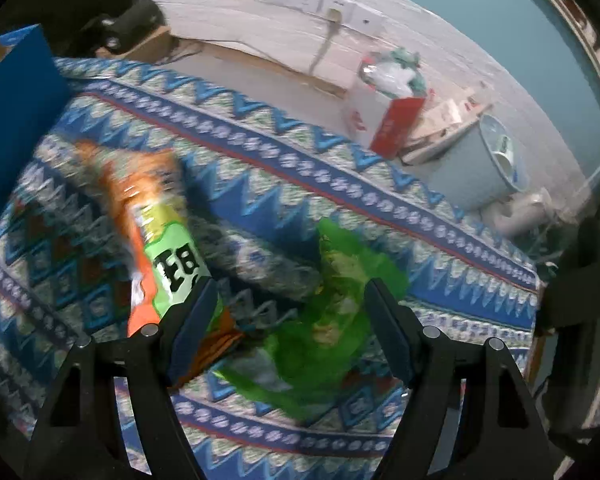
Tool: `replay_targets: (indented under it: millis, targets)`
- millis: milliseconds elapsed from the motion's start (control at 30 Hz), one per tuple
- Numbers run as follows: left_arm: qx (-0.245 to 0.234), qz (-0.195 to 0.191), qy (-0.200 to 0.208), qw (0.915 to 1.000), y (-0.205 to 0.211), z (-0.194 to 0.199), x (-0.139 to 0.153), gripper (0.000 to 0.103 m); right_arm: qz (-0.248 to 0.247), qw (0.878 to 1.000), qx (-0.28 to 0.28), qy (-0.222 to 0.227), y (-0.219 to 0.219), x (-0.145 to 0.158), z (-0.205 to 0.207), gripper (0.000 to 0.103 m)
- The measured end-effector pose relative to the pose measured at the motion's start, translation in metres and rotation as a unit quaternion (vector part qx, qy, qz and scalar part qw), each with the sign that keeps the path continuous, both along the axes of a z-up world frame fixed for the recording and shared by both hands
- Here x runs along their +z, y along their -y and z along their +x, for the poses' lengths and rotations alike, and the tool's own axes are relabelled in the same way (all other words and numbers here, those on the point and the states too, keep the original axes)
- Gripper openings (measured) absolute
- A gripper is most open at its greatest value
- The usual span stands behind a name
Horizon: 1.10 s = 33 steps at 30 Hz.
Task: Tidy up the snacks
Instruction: 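Grasp the orange-and-green chip bag with left tool while right tool grasps green bag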
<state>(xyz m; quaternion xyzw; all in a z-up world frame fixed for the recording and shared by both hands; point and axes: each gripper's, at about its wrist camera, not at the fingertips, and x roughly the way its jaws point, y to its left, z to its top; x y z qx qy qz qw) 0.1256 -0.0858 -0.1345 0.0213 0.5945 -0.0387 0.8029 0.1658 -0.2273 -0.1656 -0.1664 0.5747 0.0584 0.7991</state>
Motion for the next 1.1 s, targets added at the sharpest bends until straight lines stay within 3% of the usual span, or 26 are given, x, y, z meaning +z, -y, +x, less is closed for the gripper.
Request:
replay_targets:
  millis: [267, 567, 800, 1100]
  targets:
    - [0.022, -0.016, -0.001, 0.9996, -0.005, 0.004, 0.004, 0.080, 0.085, 0.996, 0.013, -0.029, -0.024, 0.010, -0.015, 0.077]
    - [0.063, -0.085, -0.018, 0.9943, 0.009, 0.020, 0.003, 0.082, 0.110, 0.991, -0.076, -0.010, 0.032, 0.033, -0.012, 0.081]
    - [0.017, -0.071, -0.026, 0.9970, 0.051, 0.028, -0.008, 0.082, 0.114, 0.985, -0.124, -0.045, 0.066, -0.002, -0.012, 0.080]
    - [-0.009, -0.060, -0.054, 0.9967, 0.080, 0.029, -0.033, 0.082, 0.115, 0.982, -0.131, -0.074, 0.085, -0.044, -0.013, 0.080]
